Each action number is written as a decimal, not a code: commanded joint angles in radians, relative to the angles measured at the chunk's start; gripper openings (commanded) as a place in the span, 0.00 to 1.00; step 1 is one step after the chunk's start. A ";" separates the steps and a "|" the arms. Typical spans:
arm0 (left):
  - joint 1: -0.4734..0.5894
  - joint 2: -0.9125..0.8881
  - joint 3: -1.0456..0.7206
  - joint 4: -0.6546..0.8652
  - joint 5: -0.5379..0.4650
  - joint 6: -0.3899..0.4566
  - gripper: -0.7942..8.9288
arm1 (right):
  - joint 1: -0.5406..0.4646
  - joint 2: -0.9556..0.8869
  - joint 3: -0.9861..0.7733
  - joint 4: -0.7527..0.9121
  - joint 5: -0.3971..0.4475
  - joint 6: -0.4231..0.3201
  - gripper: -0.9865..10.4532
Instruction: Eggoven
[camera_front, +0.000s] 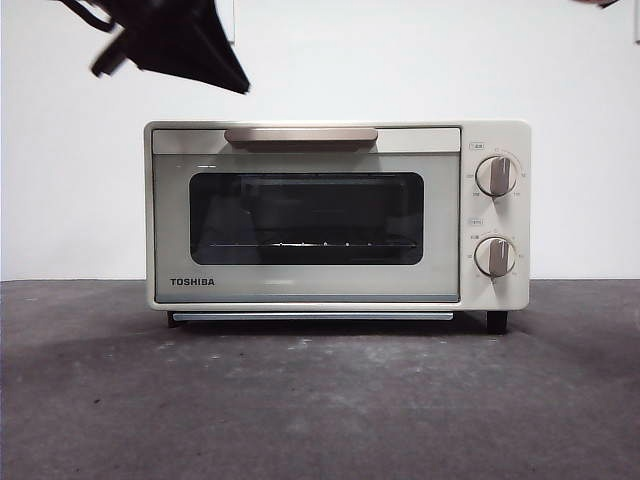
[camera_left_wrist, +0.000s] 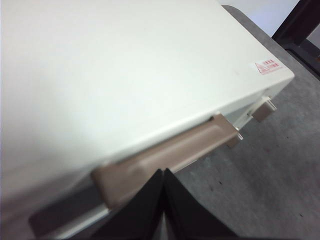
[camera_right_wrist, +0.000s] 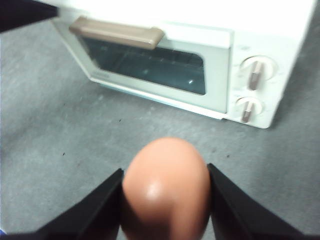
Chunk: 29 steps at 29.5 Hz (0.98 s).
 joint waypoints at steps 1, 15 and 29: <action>-0.009 0.054 0.047 0.015 -0.007 0.019 0.09 | 0.008 -0.010 0.018 -0.005 0.005 -0.009 0.09; -0.035 0.152 0.056 0.060 -0.079 0.062 0.09 | 0.008 -0.043 0.018 -0.024 0.005 -0.010 0.09; -0.145 0.152 0.056 -0.067 -0.079 0.097 0.09 | 0.008 -0.043 0.018 -0.027 0.005 -0.017 0.09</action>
